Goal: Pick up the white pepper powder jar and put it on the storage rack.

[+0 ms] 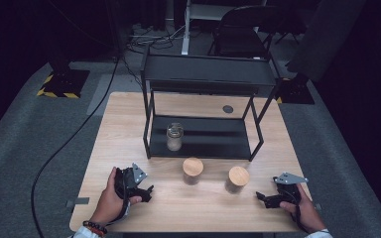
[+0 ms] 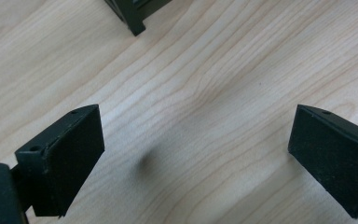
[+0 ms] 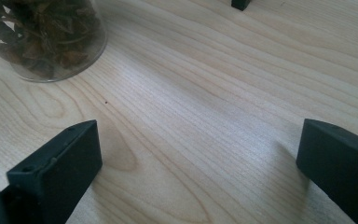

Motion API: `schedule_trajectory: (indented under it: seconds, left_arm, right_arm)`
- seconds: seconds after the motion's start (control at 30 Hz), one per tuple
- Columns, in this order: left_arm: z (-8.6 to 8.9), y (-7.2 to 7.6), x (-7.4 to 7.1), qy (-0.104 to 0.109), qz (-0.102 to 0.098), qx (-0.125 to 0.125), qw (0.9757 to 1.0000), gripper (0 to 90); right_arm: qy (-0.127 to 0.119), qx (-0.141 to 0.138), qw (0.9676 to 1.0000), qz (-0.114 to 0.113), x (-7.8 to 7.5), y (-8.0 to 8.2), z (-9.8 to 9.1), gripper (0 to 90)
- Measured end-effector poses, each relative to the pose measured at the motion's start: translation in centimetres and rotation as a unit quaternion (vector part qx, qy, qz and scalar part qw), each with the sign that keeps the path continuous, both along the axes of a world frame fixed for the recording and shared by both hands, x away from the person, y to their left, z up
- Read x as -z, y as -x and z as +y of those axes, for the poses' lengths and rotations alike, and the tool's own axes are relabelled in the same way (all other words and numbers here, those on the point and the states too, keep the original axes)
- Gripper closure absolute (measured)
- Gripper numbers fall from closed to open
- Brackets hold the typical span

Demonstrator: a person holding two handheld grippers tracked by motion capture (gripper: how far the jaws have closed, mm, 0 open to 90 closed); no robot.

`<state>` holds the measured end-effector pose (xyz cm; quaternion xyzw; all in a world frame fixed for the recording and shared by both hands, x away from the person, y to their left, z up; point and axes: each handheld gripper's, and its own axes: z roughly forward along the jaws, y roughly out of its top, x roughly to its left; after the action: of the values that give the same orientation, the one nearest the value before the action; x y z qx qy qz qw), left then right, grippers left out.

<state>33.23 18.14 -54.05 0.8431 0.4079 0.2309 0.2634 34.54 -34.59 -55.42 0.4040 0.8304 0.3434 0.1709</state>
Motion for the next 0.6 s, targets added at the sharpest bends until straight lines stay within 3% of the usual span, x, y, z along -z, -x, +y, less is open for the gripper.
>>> schedule_trajectory:
  seconds: [0.07,0.6]
  left_arm:
    - [0.2,0.0,0.1,-0.002,-0.001,-0.002,1.0000,3.2]
    - [2.4,0.4,1.0,0.059,0.021,-0.019,0.9979,1.2]
  right_arm:
    - [0.000,0.000,1.0000,0.000,0.0,0.0,0.0,0.0]
    - [0.000,0.000,1.0000,0.000,0.0,0.0,0.0,0.0]
